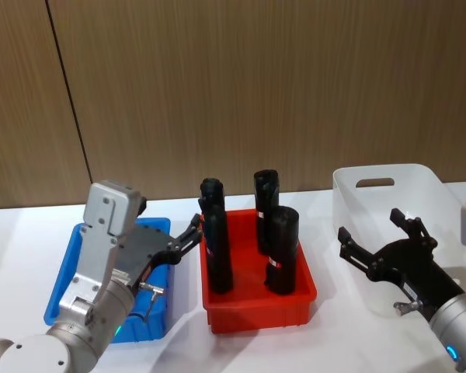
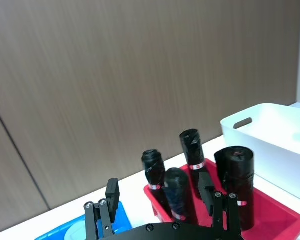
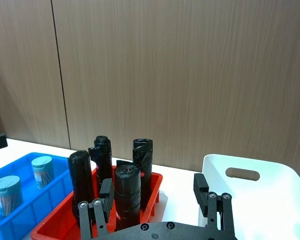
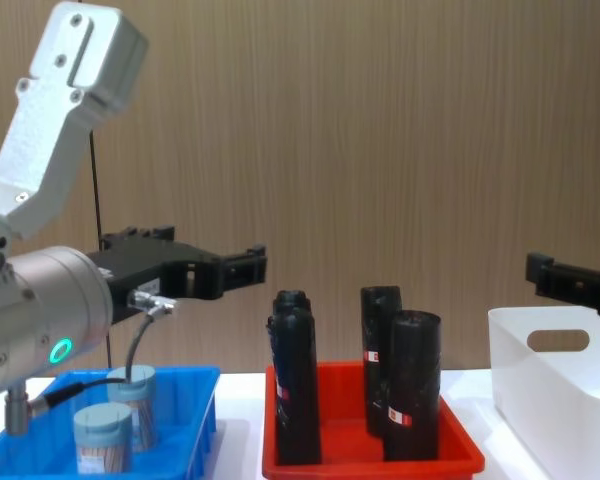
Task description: Pick the cotton swabs from the blue box and place them into the white box.
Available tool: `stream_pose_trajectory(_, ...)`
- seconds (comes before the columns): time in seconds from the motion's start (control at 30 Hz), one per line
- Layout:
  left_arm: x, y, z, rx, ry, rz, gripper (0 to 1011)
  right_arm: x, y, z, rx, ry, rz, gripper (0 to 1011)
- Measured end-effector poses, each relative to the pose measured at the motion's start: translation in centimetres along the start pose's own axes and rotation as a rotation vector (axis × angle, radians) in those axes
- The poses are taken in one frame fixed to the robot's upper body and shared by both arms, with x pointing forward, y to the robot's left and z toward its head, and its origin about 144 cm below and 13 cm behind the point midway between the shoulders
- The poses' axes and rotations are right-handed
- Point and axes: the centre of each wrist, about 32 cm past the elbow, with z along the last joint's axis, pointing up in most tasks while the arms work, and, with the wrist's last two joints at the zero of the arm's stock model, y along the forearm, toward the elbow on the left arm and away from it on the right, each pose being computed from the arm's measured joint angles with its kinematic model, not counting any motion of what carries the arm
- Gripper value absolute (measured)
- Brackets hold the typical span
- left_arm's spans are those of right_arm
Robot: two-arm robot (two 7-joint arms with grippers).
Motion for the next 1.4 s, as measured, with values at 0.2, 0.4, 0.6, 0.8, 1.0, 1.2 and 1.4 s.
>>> stream_pose_trajectory(0.2,0.3,0.3,0.4,0.032,0.025,0.041,1004,0.0,0.0,0.0,0.0,0.0,0.0,1002)
stream_pose_trajectory(0.4,0.6,0.6,0.7,0.061,0.049,0.084,1004,0.0,0.0,0.0,0.0,0.0,0.0,1002)
stream_pose_trajectory(0.6,0.9,1.0,0.9,0.091,0.072,0.121,1004,0.0,0.0,0.0,0.0,0.0,0.0,1002)
stream_pose_trajectory(0.8,1.1,1.2,1.0,0.129,0.1,0.156,1004,0.0,0.0,0.0,0.0,0.0,0.0,1002)
stream_pose_trajectory(1.0,1.4,1.3,1.1,0.182,0.135,0.192,1004,0.0,0.0,0.0,0.0,0.0,0.0,1002)
stream_pose_trajectory(1.2,1.8,1.3,0.7,0.228,0.175,0.229,1004,0.0,0.0,0.0,0.0,0.0,0.0,1002)
stream_pose_trajectory(1.4,2.5,1.2,-0.3,0.282,0.233,0.268,1004,0.0,0.0,0.0,0.0,0.0,0.0,1002)
